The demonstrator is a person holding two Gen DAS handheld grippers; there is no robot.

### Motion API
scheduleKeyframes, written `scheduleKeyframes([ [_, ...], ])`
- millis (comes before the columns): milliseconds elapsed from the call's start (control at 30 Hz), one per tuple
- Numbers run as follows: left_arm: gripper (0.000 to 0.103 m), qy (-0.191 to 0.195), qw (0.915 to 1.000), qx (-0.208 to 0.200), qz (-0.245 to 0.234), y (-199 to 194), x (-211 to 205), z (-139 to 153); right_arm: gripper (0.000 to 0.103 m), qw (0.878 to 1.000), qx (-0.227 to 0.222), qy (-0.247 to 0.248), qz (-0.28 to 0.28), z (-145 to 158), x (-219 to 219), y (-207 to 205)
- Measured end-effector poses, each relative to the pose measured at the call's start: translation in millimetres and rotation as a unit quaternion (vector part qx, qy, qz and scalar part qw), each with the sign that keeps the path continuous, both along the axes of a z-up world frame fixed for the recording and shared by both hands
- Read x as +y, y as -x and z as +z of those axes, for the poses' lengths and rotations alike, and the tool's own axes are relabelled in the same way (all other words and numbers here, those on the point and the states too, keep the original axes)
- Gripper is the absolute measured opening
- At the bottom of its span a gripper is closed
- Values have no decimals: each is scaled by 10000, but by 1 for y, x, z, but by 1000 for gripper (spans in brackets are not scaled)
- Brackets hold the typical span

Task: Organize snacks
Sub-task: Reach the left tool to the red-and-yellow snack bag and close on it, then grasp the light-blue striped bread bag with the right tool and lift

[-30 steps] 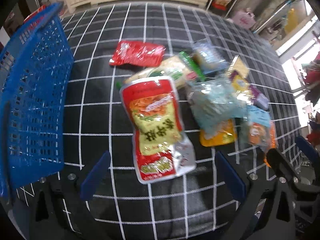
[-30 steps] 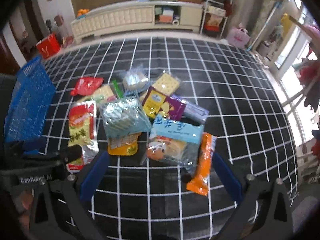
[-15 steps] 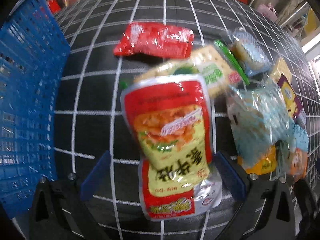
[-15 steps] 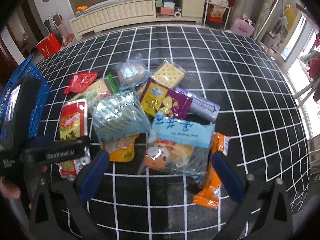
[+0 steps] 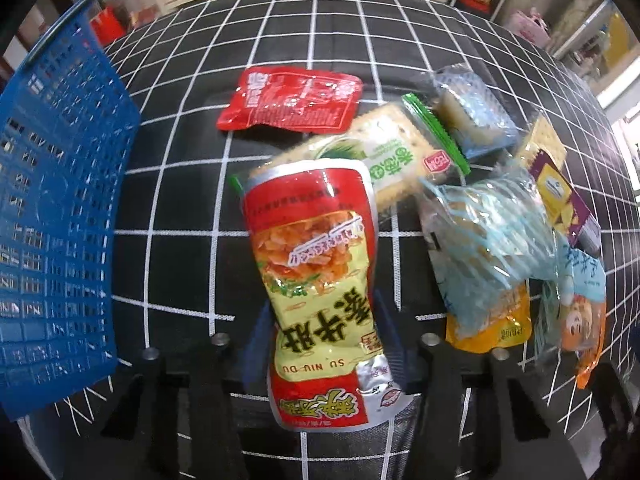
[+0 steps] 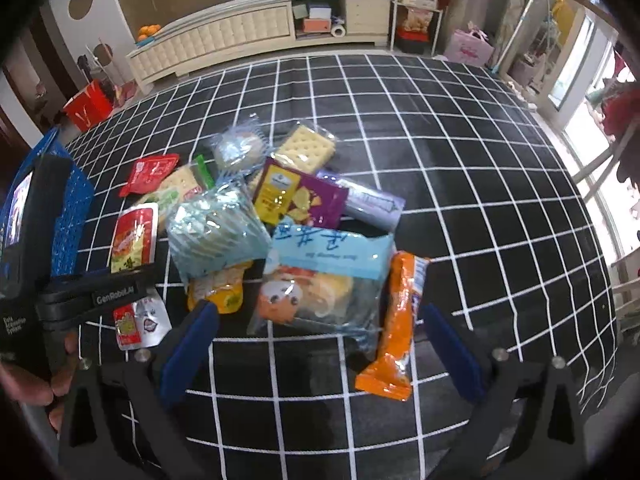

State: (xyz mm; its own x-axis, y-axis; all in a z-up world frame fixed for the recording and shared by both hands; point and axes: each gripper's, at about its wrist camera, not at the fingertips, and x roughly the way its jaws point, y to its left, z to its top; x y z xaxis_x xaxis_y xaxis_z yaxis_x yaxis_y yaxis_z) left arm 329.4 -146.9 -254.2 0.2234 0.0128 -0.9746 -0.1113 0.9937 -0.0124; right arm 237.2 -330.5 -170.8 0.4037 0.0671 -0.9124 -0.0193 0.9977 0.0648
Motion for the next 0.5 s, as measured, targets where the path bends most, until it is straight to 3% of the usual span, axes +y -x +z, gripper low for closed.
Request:
scheduleKeyframes([
  [133, 42, 95, 9998, -125, -123, 5, -2, 4, 103, 9995, -29, -254, 206, 3, 7, -6],
  [300, 42, 312, 9992, -159, -183, 43, 22, 13, 103, 9985, 1, -158, 532, 4, 28, -23],
  [500, 42, 296, 9985, -388, -230, 48, 39, 33, 103, 9957, 107, -71, 922, -9, 59, -43],
])
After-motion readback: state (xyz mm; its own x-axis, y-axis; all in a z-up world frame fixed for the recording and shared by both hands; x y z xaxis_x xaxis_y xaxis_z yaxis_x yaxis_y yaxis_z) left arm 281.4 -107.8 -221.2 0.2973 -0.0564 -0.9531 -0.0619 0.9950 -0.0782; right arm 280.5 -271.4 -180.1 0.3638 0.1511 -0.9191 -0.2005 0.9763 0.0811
